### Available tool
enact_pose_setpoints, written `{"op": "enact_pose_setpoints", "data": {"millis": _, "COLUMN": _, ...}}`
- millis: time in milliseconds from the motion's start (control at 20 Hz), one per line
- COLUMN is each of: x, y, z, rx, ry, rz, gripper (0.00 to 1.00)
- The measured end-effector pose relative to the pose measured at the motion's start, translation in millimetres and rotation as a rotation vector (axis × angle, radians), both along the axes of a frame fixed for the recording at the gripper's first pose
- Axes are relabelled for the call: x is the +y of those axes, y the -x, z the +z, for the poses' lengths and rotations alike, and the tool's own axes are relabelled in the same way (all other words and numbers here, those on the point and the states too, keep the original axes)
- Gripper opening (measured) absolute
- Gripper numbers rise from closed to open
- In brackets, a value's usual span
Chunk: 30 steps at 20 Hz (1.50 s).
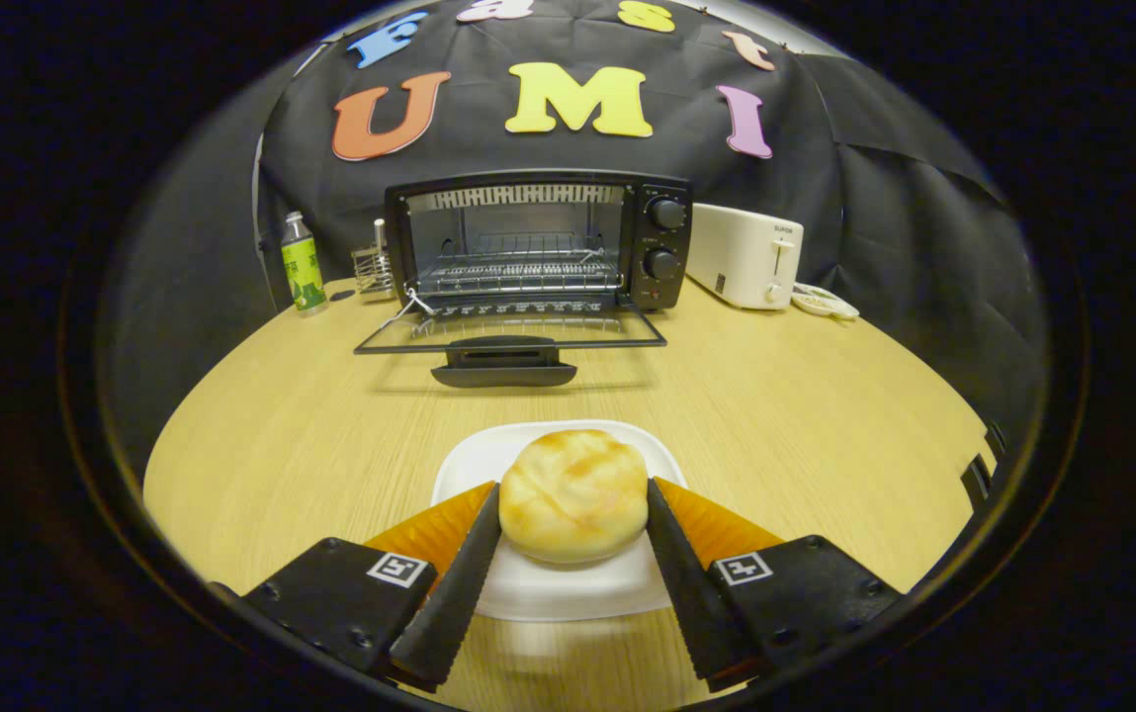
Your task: Open the toaster oven, put the food inside, and close the toaster oven door.
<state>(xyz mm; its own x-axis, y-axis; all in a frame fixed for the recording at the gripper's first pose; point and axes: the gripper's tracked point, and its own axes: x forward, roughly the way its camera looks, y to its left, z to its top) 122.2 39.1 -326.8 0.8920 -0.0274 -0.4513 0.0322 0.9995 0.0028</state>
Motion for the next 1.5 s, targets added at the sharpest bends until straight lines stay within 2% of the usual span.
{"op": "enact_pose_setpoints", "data": {"millis": 100, "x": -2.5, "y": 2.4, "z": 6.6, "rx": -0.022, "ry": -0.007, "rz": 0.002, "gripper": 0.87}}
{"op": "enact_pose_setpoints", "data": {"millis": 400, "x": -2.8, "y": 14.1, "z": 38.2, "rx": -0.098, "ry": -0.086, "rz": 0.034, "gripper": 0.86}}
{"op": "enact_pose_setpoints", "data": {"millis": 800, "x": 8.6, "y": 35.5, "z": 107.4, "rx": -0.261, "ry": -0.245, "rz": 0.121, "gripper": 0.85}}
{"op": "enact_pose_setpoints", "data": {"millis": 1000, "x": 6.5, "y": 37.5, "z": 153.4, "rx": -0.384, "ry": -0.323, "rz": 0.129, "gripper": 0.85}}
{"op": "enact_pose_setpoints", "data": {"millis": 1150, "x": 4.4, "y": 32.8, "z": 181.2, "rx": -0.463, "ry": -0.396, "rz": 0.127, "gripper": 0.85}}
{"op": "enact_pose_setpoints", "data": {"millis": 1500, "x": 10.9, "y": -12.5, "z": 202.5, "rx": -0.450, "ry": -0.572, "rz": 0.139, "gripper": 0.85}}
